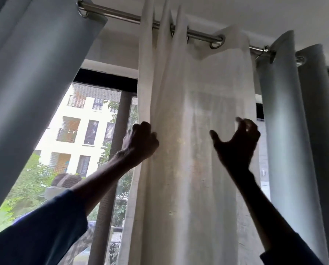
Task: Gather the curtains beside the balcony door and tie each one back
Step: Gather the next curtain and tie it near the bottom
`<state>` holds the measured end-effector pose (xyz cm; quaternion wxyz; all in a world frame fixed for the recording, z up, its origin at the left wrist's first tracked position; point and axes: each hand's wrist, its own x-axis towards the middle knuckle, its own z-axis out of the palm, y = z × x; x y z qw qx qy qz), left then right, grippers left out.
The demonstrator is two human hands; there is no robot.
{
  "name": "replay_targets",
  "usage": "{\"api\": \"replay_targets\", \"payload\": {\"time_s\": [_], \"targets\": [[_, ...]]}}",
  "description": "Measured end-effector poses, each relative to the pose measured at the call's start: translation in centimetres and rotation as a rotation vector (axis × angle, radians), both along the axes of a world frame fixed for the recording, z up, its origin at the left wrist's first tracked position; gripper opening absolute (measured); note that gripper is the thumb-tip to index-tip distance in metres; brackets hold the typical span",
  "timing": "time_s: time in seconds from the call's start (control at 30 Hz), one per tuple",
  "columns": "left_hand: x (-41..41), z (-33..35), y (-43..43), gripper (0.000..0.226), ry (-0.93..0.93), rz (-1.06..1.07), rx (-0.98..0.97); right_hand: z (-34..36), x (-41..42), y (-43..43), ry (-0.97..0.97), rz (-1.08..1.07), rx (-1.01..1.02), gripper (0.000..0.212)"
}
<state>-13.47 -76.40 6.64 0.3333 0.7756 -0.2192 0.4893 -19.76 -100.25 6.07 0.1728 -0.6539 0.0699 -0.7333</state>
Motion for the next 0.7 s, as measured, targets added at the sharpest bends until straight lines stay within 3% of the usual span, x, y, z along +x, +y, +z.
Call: {"api": "replay_targets", "payload": {"time_s": [0.07, 0.1, 0.13, 0.2, 0.3, 0.43, 0.53, 0.63, 0.7], "targets": [[0.3, 0.0, -0.1, 0.027, -0.013, 0.024, 0.013, 1.2, -0.2, -1.9, 0.117, 0.032, 0.148, 0.097], [0.4, 0.0, -0.2, 0.029, -0.014, 0.029, 0.019, 1.5, -0.1, -2.3, 0.153, 0.060, 0.170, 0.095], [0.4, -0.1, -0.3, 0.030, -0.006, 0.031, 0.025, 1.6, 0.2, -2.4, 0.156, 0.093, 0.170, 0.081], [0.4, -0.1, -0.5, 0.032, -0.001, 0.030, 0.038, 1.6, 0.7, -1.9, 0.115, 0.103, 0.118, 0.032], [0.5, -0.1, -0.4, 0.029, -0.037, 0.032, 0.055, 1.4, 1.7, 0.4, 0.067, 0.060, 0.010, 0.048], [0.6, 0.0, 0.4, 0.028, -0.065, -0.035, 0.106, 1.7, 3.4, 5.3, 0.022, -0.038, -0.112, 0.031], [0.4, 0.3, 1.2, 0.030, -0.036, -0.074, 0.128, 2.7, 4.6, 10.1, -0.017, 0.120, -0.169, 0.030], [0.2, 0.4, 2.0, 0.024, -0.018, -0.092, 0.153, 3.0, 5.3, 15.1, -0.021, 0.304, -0.322, 0.044], [0.6, 0.4, 3.0, 0.025, -0.024, -0.100, 0.087, 3.1, 5.4, 16.8, -0.059, 0.393, -0.328, 0.043]]}}
